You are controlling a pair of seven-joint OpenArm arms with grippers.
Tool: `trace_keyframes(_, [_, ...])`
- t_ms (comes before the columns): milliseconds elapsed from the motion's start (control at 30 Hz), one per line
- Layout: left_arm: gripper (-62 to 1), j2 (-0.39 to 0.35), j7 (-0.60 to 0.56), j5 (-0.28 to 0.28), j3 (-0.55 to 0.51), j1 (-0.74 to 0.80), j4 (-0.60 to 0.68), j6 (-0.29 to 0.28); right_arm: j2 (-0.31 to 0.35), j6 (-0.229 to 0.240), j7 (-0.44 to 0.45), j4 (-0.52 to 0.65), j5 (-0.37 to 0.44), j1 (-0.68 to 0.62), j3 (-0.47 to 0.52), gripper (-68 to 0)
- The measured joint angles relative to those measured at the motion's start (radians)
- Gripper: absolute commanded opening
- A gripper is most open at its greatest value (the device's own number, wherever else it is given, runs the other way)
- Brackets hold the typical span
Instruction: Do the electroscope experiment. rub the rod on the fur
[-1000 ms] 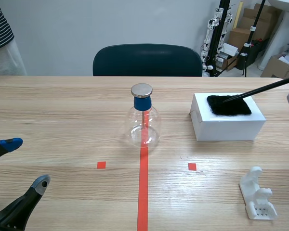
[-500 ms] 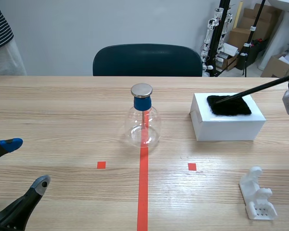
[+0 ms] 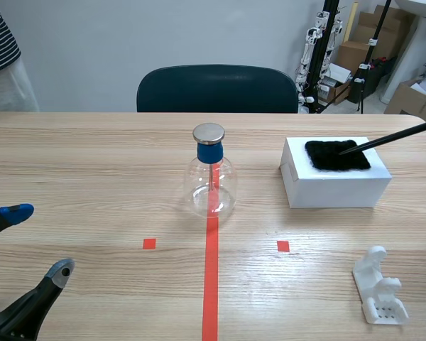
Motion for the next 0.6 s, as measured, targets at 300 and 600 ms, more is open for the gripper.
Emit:
trace_keyframes(300, [1.4, 0.0, 0.0, 0.0, 0.0, 0.0, 0.0, 0.0, 0.005, -0.034, 0.141, 0.005, 0.0, 0.0, 0.0, -67.7])
trace_keyframes(600, [1.4, 0.0, 0.0, 0.0, 0.0, 0.0, 0.0, 0.0, 0.005, -0.021, -0.021, 0.01, 0.015, 0.0, 0.0, -67.7])
